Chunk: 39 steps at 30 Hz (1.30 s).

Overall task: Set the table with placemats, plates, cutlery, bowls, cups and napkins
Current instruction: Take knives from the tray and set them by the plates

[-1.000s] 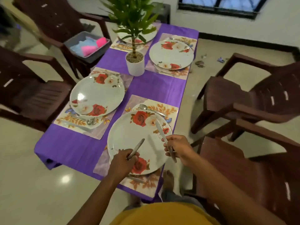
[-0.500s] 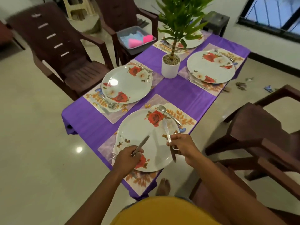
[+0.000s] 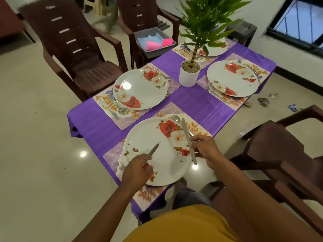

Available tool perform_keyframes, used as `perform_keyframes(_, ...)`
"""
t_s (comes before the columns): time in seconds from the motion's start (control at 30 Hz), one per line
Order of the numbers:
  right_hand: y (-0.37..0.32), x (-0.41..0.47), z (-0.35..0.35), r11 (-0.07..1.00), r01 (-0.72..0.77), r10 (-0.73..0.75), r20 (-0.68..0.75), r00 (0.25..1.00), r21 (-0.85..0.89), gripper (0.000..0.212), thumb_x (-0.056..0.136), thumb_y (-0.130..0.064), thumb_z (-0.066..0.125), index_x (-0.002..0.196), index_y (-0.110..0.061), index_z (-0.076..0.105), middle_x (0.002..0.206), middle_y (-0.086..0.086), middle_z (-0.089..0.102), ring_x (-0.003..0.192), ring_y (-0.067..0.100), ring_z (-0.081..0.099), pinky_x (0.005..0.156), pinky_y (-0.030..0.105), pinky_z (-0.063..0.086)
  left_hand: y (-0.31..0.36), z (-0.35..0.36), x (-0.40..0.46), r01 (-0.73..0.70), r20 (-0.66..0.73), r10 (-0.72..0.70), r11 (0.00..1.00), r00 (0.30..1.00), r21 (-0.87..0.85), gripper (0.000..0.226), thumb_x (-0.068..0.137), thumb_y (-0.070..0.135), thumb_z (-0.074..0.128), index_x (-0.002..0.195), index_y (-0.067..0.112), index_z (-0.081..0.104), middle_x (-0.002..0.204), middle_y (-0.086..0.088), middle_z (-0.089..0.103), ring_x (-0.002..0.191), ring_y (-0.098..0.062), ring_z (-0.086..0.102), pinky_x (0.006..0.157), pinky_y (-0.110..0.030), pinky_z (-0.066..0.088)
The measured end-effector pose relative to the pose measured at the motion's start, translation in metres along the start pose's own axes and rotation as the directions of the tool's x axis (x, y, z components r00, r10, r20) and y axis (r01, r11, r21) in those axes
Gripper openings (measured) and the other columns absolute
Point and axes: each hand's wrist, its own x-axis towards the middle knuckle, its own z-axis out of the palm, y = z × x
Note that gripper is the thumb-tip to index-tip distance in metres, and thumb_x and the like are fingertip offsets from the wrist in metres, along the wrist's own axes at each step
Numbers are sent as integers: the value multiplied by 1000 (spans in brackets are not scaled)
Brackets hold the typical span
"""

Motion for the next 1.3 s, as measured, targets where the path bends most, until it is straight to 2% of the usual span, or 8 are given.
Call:
perform_keyframes(0.13, -15, 53, -15, 993, 49, -45, 39, 998, -105, 21, 88, 7, 66, 96, -10, 74, 103, 12, 75, 83, 27, 74, 61, 34, 58, 18, 15, 20, -15, -54, 31, 961, 998, 276, 66, 95, 41, 71, 154, 32, 42, 148, 9, 57, 105, -11, 70, 72, -13, 51)
perform_keyframes(0.27, -25, 104, -22, 952, 87, -75, 51, 996, -292, 22, 85, 3, 68, 92, -18, 73, 97, 8, 74, 77, 20, 68, 65, 31, 56, 40, 35, 42, 13, -49, 9, 902, 999, 432, 83, 94, 50, 69, 163, 30, 27, 164, 9, 40, 122, -16, 66, 95, -34, 59)
perform_keyframes(0.37, -32, 134, -27, 888, 155, -132, 84, 988, -433, 21, 82, -2, 69, 87, -22, 73, 92, 1, 75, 77, 20, 70, 63, 30, 57, 60, 45, 54, 57, -68, -28, 886, 997, 460, 88, 93, 51, 70, 164, 26, 24, 171, 8, 23, 131, -18, 60, 101, -36, 55)
perform_keyframes(0.47, -37, 157, -29, 816, 250, -188, 171, 967, -521, 14, 88, -10, 69, 89, -24, 74, 93, 0, 76, 84, 22, 72, 75, 40, 62, 69, 60, 65, 136, -119, -92, 885, 989, 446, 91, 89, 50, 74, 163, 25, 27, 172, 9, 19, 126, -19, 64, 98, -37, 58)
perform_keyframes(0.63, -44, 178, -27, 654, 380, -218, 318, 923, -654, 20, 83, -8, 67, 93, -22, 76, 95, 3, 76, 91, 26, 71, 78, 33, 54, 67, 79, 64, 193, -150, -139, 871, 979, 452, 93, 88, 46, 76, 163, 29, 25, 173, 13, 6, 115, -19, 70, 89, -35, 62)
perform_keyframes(0.87, -46, 181, -31, 517, 480, -256, 407, 877, -708, 19, 86, -9, 68, 93, -25, 62, 91, 1, 68, 84, 23, 65, 68, 31, 51, 78, 81, 70, 273, -193, -204, 837, 960, 474, 101, 87, 42, 79, 165, 28, 17, 170, 12, 24, 117, -18, 68, 90, -34, 62)
perform_keyframes(1.13, -38, 180, -33, 392, 502, -280, 420, 863, -771, 23, 96, -33, 71, 104, -25, 52, 92, -8, 57, 78, 10, 58, 59, 18, 42, 82, 82, 70, 267, -204, -185, 812, 961, 519, 104, 88, 41, 78, 166, 24, 12, 160, 7, 47, 111, -19, 71, 88, -33, 62)
perform_keyframes(1.3, -37, 174, -33, 348, 488, -286, 405, 869, -801, 23, 97, -38, 70, 105, -23, 54, 92, -6, 59, 80, 12, 61, 72, 25, 54, 82, 82, 70, 263, -195, -187, 812, 963, 521, 105, 88, 41, 78, 166, 22, 10, 148, 4, 60, 108, -19, 71, 86, -32, 61)
